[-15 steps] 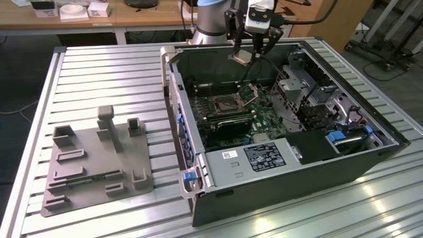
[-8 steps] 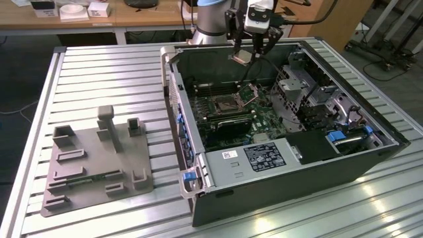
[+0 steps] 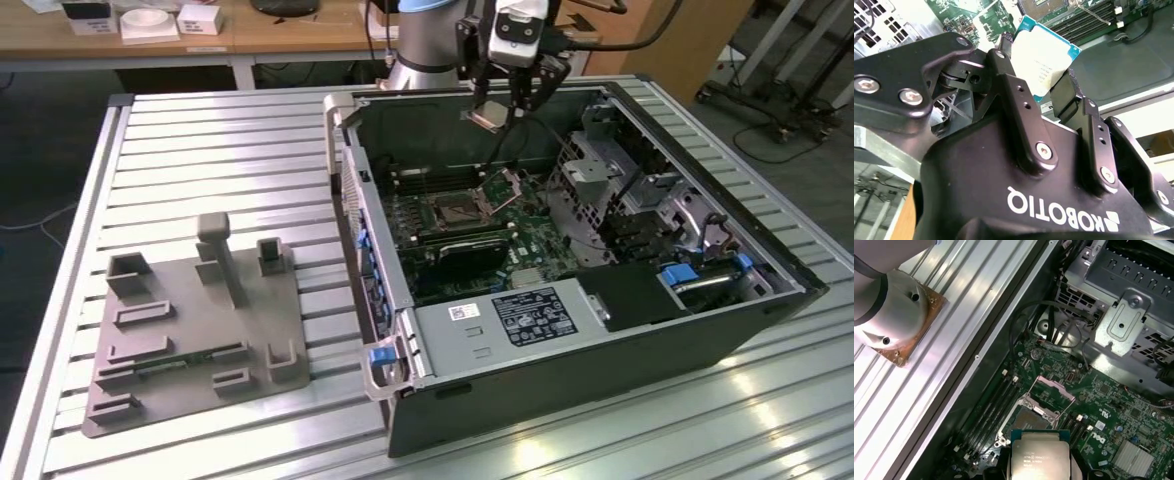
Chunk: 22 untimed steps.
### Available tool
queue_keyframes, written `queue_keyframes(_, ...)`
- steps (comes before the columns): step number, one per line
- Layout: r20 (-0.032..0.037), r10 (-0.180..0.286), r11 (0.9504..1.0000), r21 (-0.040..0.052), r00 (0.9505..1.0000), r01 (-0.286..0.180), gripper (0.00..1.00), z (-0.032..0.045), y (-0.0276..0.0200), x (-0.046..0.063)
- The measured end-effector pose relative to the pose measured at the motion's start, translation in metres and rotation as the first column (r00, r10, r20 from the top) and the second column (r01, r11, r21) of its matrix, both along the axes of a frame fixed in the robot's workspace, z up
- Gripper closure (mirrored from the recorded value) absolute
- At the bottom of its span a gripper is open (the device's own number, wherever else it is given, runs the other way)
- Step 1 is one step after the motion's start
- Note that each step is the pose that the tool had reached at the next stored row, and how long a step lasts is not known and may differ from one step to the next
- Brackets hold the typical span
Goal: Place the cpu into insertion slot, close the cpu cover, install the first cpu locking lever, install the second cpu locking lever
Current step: 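Place the cpu into insertion slot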
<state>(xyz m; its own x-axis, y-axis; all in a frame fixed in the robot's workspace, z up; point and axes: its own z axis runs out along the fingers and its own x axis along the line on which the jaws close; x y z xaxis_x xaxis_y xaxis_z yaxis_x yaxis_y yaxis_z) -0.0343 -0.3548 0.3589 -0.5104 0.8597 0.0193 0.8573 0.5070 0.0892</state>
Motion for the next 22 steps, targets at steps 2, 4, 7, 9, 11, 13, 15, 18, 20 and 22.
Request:
queue_keyframes(2,0.0,-0.016,0.9999,0.0,0.9999,0.016,0.46,-0.0001,0.0,0.0)
queue_keyframes(4,0.0,-0.032,0.9995,0.0,0.9995,0.032,0.46,-0.0002,0.0,0.0)
queue_keyframes(7,0.0,-0.055,0.9985,0.0,0.9985,0.055,0.46,-0.0002,0.0,0.0)
queue_keyframes(9,0.0,-0.07,0.9975,0.0,0.9975,0.07,0.46,-0.0003,0.0,0.0)
queue_keyframes(11,0.0001,-0.086,0.9963,0.0001,0.9963,0.086,0.46,-0.0004,0.0,0.0)
queue_keyframes(13,0.0,-0.101,0.9949,0.0,0.9949,0.101,0.46,-0.0004,0.0,0.0)
queue_keyframes(15,0.0,-0.115,0.9933,0.0,0.9933,0.115,0.46,-0.0005,0.0,0.0)
queue_keyframes(18,0.0,-0.137,0.9906,0.0,0.9906,0.137,0.46,-0.0006,0.0,0.0)
queue_keyframes(20,0.0,-0.151,0.9886,0.0001,0.9886,0.151,0.46,-0.0007,0.0,0.0)
queue_keyframes(22,0.0,-0.165,0.9864,0.0,0.9864,0.165,0.46,-0.0007,0.0,0.0)
